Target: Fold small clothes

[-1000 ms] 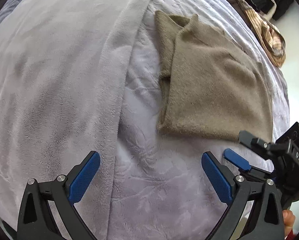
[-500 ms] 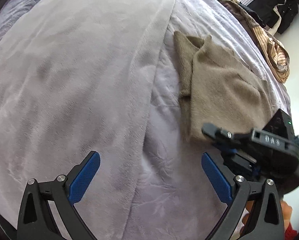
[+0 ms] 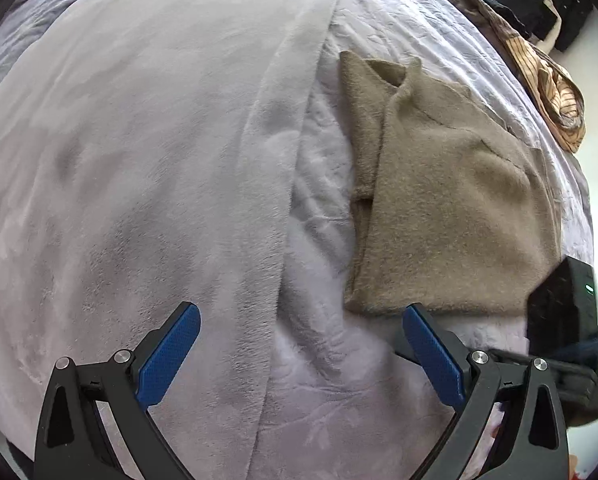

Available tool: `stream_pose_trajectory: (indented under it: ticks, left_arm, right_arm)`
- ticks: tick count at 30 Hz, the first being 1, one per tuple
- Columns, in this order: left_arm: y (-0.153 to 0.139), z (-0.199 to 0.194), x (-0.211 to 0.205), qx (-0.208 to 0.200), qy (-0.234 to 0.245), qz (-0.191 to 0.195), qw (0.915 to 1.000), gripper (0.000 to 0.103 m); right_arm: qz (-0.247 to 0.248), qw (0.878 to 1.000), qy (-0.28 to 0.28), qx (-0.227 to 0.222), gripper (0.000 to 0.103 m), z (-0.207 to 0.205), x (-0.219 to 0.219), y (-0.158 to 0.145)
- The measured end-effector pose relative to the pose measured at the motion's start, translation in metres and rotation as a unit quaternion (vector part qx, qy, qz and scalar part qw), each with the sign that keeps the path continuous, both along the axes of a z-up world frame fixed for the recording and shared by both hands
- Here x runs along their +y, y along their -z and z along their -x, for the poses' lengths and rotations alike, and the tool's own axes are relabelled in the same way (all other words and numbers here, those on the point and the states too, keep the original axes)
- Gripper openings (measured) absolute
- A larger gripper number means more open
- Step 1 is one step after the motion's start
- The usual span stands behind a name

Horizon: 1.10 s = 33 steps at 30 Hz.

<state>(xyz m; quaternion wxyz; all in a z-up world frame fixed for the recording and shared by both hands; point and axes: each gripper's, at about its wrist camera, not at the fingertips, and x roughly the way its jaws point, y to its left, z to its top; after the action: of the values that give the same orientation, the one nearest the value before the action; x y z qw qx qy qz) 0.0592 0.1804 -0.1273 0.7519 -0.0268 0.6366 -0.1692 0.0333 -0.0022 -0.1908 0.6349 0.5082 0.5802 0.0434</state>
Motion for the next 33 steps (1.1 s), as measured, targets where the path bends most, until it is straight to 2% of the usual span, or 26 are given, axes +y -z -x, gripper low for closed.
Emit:
stream_pose_trajectory:
  ticks: [2,4,5,6,13,17,24,33]
  left_arm:
    - [-0.001,0.0,-0.005,-0.001,0.005,0.001,1.0,0.102]
    - [-0.001,-0.001,-0.009,-0.001,0.009,0.003,1.0,0.102]
    - [-0.001,0.0,-0.011,-0.001,0.011,0.003,0.9999,0.102]
    - [-0.001,0.0,-0.014,-0.001,0.014,0.002,0.9999,0.102]
    - [0.003,0.0,-0.023,0.003,0.018,-0.001,0.9998,0.102]
    - [0.005,0.002,-0.027,0.006,0.021,0.0,0.9998,0.102]
    - [0.013,-0.006,-0.023,0.029,-0.002,0.064,0.9975,0.102]
    - [0.02,-0.011,-0.029,0.024,0.002,0.083,0.9962,0.102]
  right_arm:
    - [0.011,1.0,0.007,-0.01,0.014,0.007,-0.011,-0.013]
    - [0.021,1.0,0.015,-0.014,0.029,0.016,-0.022,-0.021]
    - [0.028,0.999,0.02,-0.015,0.049,0.02,-0.026,-0.025]
    - [0.035,0.999,0.026,-0.02,0.058,0.023,-0.032,-0.028]
    - [0.037,0.997,0.065,-0.024,0.058,0.052,-0.074,-0.027]
    - [0.029,0.995,0.084,-0.034,0.058,0.059,-0.082,-0.025]
    - [-0.004,0.993,0.107,-0.05,0.058,0.065,-0.087,-0.009]
    - [-0.038,0.986,0.139,-0.086,0.058,0.057,-0.089,0.004]
